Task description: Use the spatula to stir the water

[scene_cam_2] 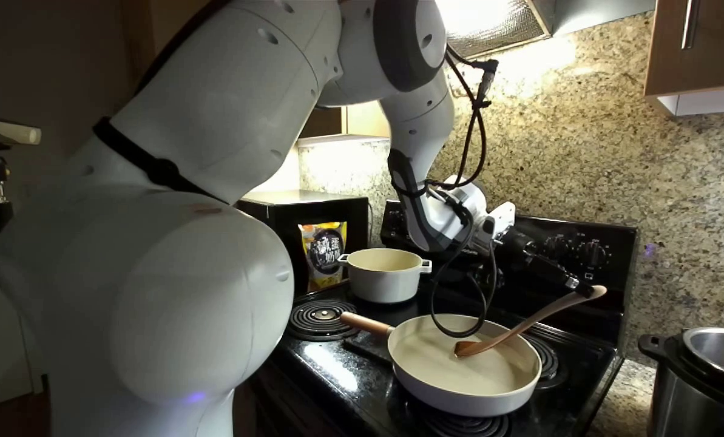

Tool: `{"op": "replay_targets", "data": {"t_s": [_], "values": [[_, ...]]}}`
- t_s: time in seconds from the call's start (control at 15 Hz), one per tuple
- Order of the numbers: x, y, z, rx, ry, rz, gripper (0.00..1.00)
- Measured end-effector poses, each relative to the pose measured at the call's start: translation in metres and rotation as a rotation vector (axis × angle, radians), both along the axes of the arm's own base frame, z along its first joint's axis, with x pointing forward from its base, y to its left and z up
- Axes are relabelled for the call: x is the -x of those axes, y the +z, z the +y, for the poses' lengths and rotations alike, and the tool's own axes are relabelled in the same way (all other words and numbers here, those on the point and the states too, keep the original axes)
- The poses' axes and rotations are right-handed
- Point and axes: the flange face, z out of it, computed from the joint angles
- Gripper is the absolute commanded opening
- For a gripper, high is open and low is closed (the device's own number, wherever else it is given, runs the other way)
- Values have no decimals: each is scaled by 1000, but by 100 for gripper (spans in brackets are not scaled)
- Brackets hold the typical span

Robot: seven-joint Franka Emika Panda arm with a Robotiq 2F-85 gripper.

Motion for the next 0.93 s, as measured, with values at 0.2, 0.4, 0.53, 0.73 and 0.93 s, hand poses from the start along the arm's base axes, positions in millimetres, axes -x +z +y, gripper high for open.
{"op": "replay_targets", "data": {"t_s": [0.2, 0.4, 0.53, 0.73, 0.93], "values": [[-12, -13, 30, 2, 53, 3, 11], [-14, -20, 48, 13, 98, 16, 11], [-12, -24, 51, 24, 119, 28, 11], [0, -36, 49, 29, 125, 63, 11], [18, -49, 45, 35, 115, 91, 11]]}}
